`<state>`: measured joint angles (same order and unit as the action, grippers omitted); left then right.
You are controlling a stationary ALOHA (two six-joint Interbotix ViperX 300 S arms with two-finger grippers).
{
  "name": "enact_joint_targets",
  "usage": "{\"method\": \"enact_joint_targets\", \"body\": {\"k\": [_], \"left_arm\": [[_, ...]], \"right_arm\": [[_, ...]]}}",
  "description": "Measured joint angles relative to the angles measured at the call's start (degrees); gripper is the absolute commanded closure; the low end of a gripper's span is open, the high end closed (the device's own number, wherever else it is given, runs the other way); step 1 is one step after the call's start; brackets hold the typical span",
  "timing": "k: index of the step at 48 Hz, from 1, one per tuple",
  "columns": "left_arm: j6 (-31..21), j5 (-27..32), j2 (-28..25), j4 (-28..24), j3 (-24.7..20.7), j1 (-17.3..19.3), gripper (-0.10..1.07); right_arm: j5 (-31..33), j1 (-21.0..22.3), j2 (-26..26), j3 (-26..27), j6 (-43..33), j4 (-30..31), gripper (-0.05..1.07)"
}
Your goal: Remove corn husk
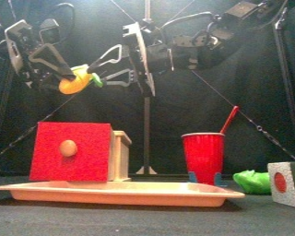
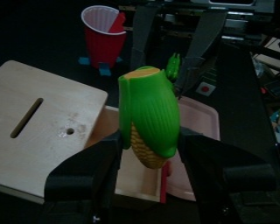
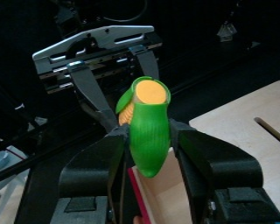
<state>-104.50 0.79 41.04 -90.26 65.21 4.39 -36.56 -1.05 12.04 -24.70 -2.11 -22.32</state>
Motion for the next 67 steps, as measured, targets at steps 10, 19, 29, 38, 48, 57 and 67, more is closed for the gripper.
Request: {"method": "enact_joint_targets", "body": {"k": [10,19,29,38,48,57,67], "left_arm": [[0.00,-0.09,0.00,-0.09,0.00,0.09,0.16],[0.00,0.00,0.09,0.00,0.00,0.18,0.16],[0.00,0.00,0.09,0.00,0.00,0.35,0.16],[0.00,0.09,0.00,0.00,0.09,0.70,0.16],[0.00,0.09,0.09,0.00,0.18,0.88,0.16],[0.35,0.88,0.62,-0.09,0.18,1.32,0.16],[0.44,0.26,5.19,-1.41,0.18,2.64,0.16]], "right_arm": [[0.00,0.00,-0.44,-0.53,0.09,-0.09,0.67],[0.00,0.00,-1.05,-1.14,0.00,-0.09,0.67],[0.00,-0.18,-1.85,-1.85,0.09,-0.09,0.67],[0.00,-0.18,-2.37,-2.11,0.09,-0.18,0.67],[0.00,-0.44,-2.72,-2.72,0.09,-0.09,0.67],[0.00,-0.44,-3.16,-3.08,0.00,-0.09,0.67],[0.00,-0.53,-3.34,-3.08,0.00,-0.09,0.67]]}}
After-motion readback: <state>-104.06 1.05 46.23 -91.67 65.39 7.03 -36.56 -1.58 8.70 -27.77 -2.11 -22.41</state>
